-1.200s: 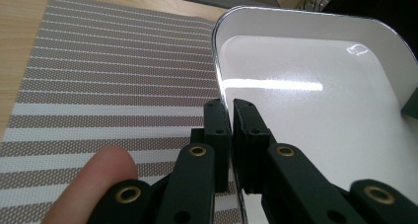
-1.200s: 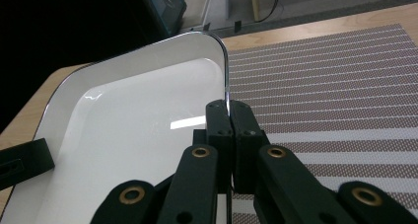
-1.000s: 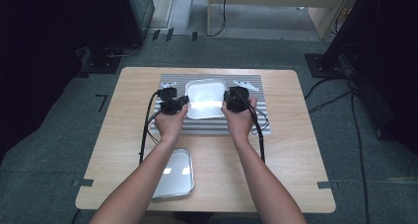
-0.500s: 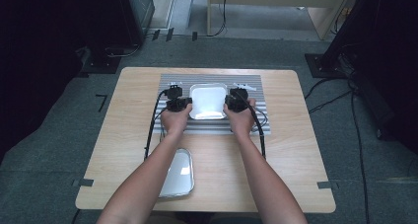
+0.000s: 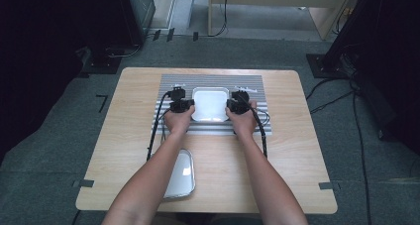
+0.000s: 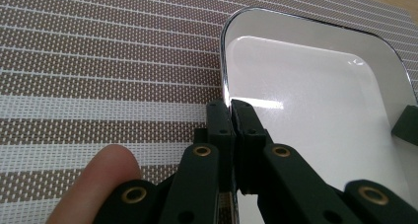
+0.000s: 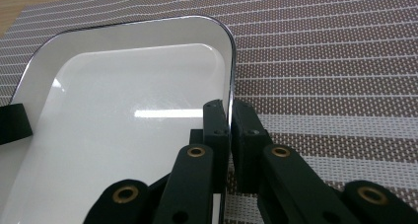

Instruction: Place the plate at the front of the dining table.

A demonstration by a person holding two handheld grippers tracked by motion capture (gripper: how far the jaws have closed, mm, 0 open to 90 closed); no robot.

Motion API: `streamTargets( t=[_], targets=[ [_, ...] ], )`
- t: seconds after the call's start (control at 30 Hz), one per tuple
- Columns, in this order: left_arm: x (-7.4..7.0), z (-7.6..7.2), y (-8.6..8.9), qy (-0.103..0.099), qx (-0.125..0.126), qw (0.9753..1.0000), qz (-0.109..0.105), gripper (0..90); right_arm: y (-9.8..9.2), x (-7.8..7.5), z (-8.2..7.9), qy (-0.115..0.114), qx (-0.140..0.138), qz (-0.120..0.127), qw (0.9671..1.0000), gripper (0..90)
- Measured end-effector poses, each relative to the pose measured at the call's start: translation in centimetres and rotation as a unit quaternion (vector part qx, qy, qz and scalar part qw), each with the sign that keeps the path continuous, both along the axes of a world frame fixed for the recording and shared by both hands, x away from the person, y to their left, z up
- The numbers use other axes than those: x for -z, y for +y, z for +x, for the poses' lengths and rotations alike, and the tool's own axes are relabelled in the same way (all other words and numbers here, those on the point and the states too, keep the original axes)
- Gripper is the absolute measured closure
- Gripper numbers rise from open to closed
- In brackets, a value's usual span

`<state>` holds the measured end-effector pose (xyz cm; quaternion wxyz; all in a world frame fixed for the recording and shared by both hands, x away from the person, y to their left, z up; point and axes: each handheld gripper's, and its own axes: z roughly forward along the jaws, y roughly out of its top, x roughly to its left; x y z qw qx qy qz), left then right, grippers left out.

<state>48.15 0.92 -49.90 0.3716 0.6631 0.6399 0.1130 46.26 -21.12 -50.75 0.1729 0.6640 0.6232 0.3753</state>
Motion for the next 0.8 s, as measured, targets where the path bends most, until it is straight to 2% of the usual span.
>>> streamTargets(
  t=[0.17, 0.3, 0.37, 0.47, 0.53, 0.67, 0.73, 0.8],
  targets=[
    [-0.1, 0.2, 0.0, 0.002, -0.009, 1.0000, -0.002, 88.5, 0.0, 0.1, 0.3, -0.009, -0.003, -0.003, 1.0000, 86.3],
    [0.2, 0.3, 0.4, 0.017, -0.004, 0.9998, -0.007, 86.7, 0.1, 0.9, 0.6, -0.018, -0.039, -0.009, 0.9990, 73.8],
    [0.4, 0.3, 0.5, 0.021, 0.000, 0.9998, -0.006, 85.7, 0.3, 1.2, 0.6, -0.028, -0.048, -0.009, 0.9984, 70.2],
    [0.4, 0.2, 0.8, 0.018, 0.006, 0.9997, -0.013, 80.7, 0.3, 1.1, 0.6, -0.027, -0.055, -0.008, 0.9981, 65.3],
    [0.2, 0.1, 1.2, 0.019, 0.009, 0.9995, -0.022, 72.6, 0.1, 0.9, 0.5, -0.029, -0.055, -0.006, 0.9981, 63.4],
    [0.2, -0.5, 2.4, 0.027, 0.018, 0.9993, -0.019, 66.4, -0.6, 0.2, -0.2, -0.038, -0.040, 0.010, 0.9984, 64.5],
    [0.2, -1.0, 2.7, 0.029, 0.025, 0.9990, -0.023, 66.5, -0.9, -0.2, -0.7, -0.029, -0.037, 0.028, 0.9985, 68.4],
    [0.3, -1.4, 2.7, 0.030, 0.032, 0.9987, -0.026, 67.7, -0.7, -0.3, -1.1, -0.020, -0.036, 0.024, 0.9989, 71.2]
  ],
)
